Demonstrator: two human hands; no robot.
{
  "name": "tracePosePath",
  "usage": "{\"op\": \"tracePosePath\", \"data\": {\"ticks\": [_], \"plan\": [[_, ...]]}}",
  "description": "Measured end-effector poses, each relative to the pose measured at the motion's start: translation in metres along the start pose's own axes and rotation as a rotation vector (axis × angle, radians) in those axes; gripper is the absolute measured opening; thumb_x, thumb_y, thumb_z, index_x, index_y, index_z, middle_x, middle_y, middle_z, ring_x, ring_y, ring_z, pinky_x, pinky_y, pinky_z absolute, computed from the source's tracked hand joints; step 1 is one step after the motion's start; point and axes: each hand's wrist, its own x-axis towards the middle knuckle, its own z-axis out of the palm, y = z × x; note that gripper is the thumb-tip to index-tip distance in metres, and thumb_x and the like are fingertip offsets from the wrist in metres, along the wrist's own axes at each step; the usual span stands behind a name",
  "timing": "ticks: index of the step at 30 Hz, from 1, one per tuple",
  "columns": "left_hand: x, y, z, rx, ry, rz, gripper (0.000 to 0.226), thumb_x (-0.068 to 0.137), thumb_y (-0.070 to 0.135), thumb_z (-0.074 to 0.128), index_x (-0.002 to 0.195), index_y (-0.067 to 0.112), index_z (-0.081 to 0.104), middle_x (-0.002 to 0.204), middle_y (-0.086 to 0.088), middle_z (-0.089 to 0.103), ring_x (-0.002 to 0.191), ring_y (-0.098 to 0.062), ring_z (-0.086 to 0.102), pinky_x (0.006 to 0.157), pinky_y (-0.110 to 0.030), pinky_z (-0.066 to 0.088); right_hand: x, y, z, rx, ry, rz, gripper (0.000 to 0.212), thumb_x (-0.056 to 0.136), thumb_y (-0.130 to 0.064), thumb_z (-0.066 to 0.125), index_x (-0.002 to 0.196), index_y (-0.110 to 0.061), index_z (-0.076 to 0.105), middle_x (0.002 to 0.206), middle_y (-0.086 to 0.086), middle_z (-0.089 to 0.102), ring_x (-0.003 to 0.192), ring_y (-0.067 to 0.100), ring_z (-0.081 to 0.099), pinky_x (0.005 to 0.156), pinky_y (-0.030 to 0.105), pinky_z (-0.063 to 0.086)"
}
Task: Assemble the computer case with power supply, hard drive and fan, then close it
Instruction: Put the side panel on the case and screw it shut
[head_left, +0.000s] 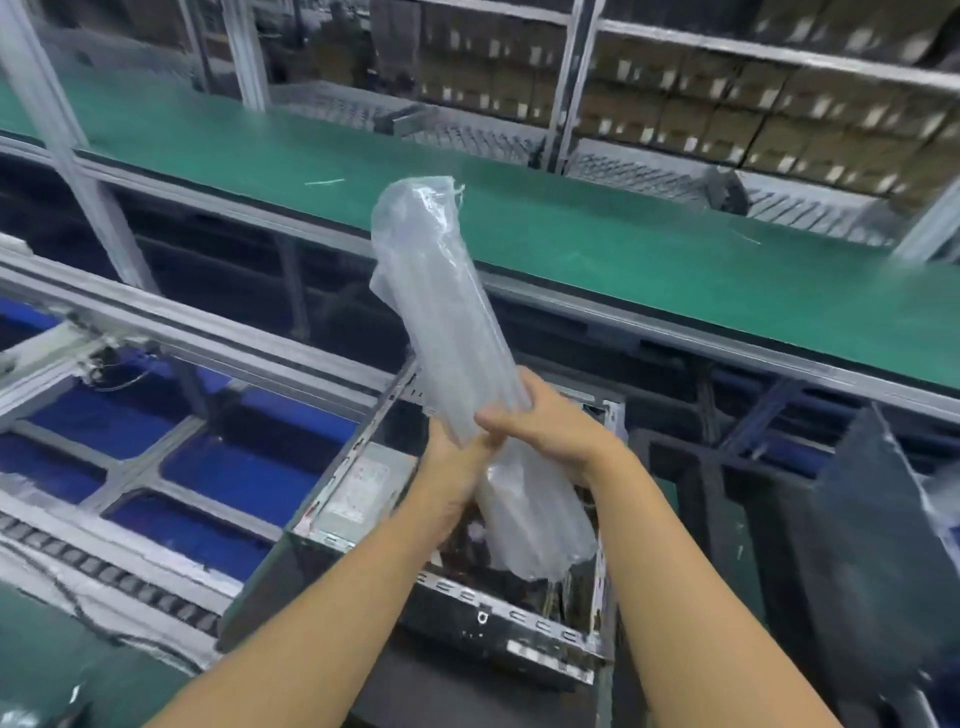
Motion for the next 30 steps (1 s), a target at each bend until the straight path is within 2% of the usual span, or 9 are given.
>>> {"op": "tracePosePath", "data": {"ticks": [2,4,8,11,16,19,21,25,30], "plan": [[0.002,-0.013,0.011,0.161,-0.042,-0.010,0.077,0.080,0.042,0.079,0.142,0.021,0.038,0.127,-0.007,0.063,0.114,-0.025,0.064,0.091,-0.051,0.056,-0.003,0.010,-0.008,-0.085,0.016,0.024,0.080,0.077,-0.044,0.087,0.143,-0.037,0.043,0.123,-0.018,0.062,0.106,0.002,0.062,0.085,0.023,0.049],[0.005,-0.024,0.013,0.284,-0.101,-0.019,0.080,0.080,0.041,0.073,0.145,0.021,0.031,0.131,-0.003,0.057,0.120,-0.021,0.059,0.096,-0.041,0.055,-0.003,0.020,-0.008,-0.164,-0.002,0.047,0.085,0.074,-0.038,0.089,0.143,-0.035,0.039,0.124,-0.014,0.059,0.106,0.003,0.060,0.083,0.022,0.048],[0.016,-0.031,-0.005,0.517,-0.236,-0.117,0.100,0.070,0.055,0.070,0.150,0.024,0.018,0.140,0.001,0.047,0.124,-0.014,0.053,0.103,-0.039,0.049,0.001,0.043,0.005,-0.095,0.123,0.077,0.068,0.076,-0.021,0.084,0.133,-0.028,0.047,0.120,-0.003,0.062,0.103,0.011,0.062,0.081,0.026,0.052],[0.023,-0.031,-0.019,0.593,-0.364,-0.162,0.098,0.064,0.048,0.079,0.143,0.033,0.023,0.135,0.005,0.051,0.115,-0.012,0.062,0.094,-0.041,0.056,0.004,0.054,0.017,0.007,0.188,0.116,0.062,0.080,-0.016,0.078,0.134,-0.025,0.049,0.119,0.000,0.065,0.104,0.018,0.066,0.079,0.027,0.053],[0.031,-0.037,-0.053,0.998,-0.436,-0.213,0.100,0.060,0.074,0.068,0.145,0.038,0.028,0.135,0.007,0.035,0.128,-0.016,0.042,0.110,-0.041,0.038,0.002,0.065,0.031,-0.216,0.116,0.155,0.068,0.081,-0.024,0.077,0.140,-0.031,0.043,0.118,-0.010,0.061,0.103,0.014,0.062,0.081,0.021,0.049],[0.035,-0.028,-0.068,0.547,-0.249,-0.259,0.100,0.067,0.082,0.061,0.146,0.030,0.029,0.141,0.005,0.047,0.130,-0.019,0.049,0.113,-0.047,0.038,0.000,0.069,0.045,-0.398,0.065,0.244,0.070,0.076,-0.034,0.072,0.138,-0.038,0.039,0.115,-0.008,0.065,0.098,0.020,0.066,0.089,0.043,0.056],[0.035,-0.026,-0.063,0.356,-0.080,-0.183,0.095,0.075,0.081,0.054,0.151,0.034,0.020,0.146,0.003,0.043,0.134,-0.019,0.046,0.112,-0.046,0.039,0.001,0.067,0.054,-0.474,0.057,0.274,0.070,0.072,-0.038,0.069,0.134,-0.039,0.037,0.111,-0.008,0.063,0.093,0.020,0.066,0.086,0.046,0.056],[0.037,-0.022,-0.047,0.503,0.177,-0.001,0.089,0.088,0.051,0.064,0.153,0.039,0.004,0.136,0.000,0.037,0.108,-0.011,0.053,0.086,-0.025,0.046,-0.004,0.069,0.065,-0.554,0.043,0.330,0.063,0.073,-0.038,0.068,0.127,-0.029,0.037,0.110,-0.004,0.054,0.090,0.022,0.062,0.080,0.046,0.054],[0.052,-0.010,-0.039,0.709,0.285,0.073,0.092,0.073,0.057,0.075,0.138,0.012,0.029,0.132,-0.009,0.041,0.123,-0.029,0.044,0.102,-0.051,0.045,-0.020,0.085,0.072,-0.611,0.048,0.393,0.052,0.082,-0.035,0.073,0.117,-0.024,0.036,0.114,0.002,0.050,0.097,0.026,0.057,0.085,0.045,0.051]]}}
